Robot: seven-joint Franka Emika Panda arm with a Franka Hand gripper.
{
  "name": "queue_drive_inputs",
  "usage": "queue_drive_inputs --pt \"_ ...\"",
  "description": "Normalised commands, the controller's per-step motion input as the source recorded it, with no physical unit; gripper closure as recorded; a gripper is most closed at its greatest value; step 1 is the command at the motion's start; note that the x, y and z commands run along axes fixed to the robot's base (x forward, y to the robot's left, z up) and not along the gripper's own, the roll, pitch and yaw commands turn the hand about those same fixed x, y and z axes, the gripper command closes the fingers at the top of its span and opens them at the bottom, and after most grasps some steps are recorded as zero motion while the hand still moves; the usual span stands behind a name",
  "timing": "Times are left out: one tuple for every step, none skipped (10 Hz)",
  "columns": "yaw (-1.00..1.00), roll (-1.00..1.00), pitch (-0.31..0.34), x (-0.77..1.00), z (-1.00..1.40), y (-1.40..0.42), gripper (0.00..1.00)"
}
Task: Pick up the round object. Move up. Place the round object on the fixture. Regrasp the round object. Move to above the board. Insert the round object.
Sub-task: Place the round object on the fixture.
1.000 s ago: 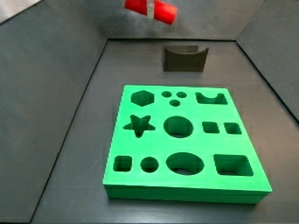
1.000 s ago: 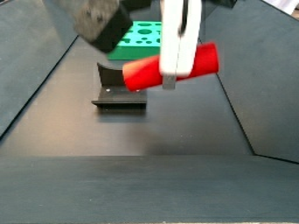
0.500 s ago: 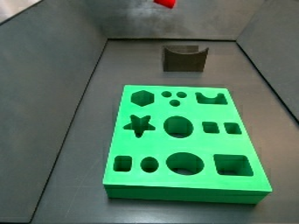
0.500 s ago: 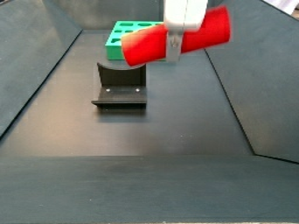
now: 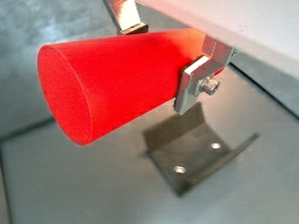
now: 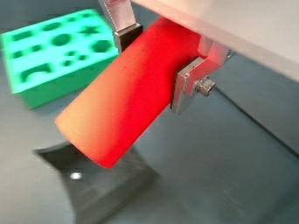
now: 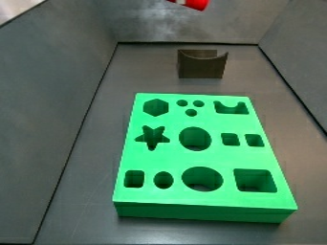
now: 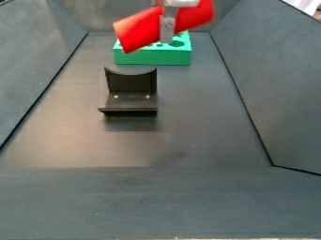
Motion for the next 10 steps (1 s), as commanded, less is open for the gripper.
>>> queue_drive_inputs --pt "1.0 -0.02 -0.005 1.0 -0.01 -0.45 1.0" --pt "1.0 -0.02 -0.001 1.0 -0.02 -0.33 1.0" --pt "1.0 -0.03 0.002 1.0 -0.02 -0.29 1.0" --pt "1.0 -0.03 0.007 0.92 -0.02 -0.19 1.0" --pt "1.0 -0.03 0.013 0.8 -0.02 -0.1 1.0" --pt "1.0 -0.04 0.021 0.64 -0.01 -0.04 1.0" --pt "1.0 -0.04 0.026 0.57 -0.02 -0.03 1.0" --pt "1.0 -0.05 0.037 0.42 -0.01 -0.02 1.0" --pt "1.0 -0.05 0.051 0.28 -0.01 -0.01 1.0" --pt "1.0 -0.06 0.064 0.18 -0.01 -0.01 1.0"
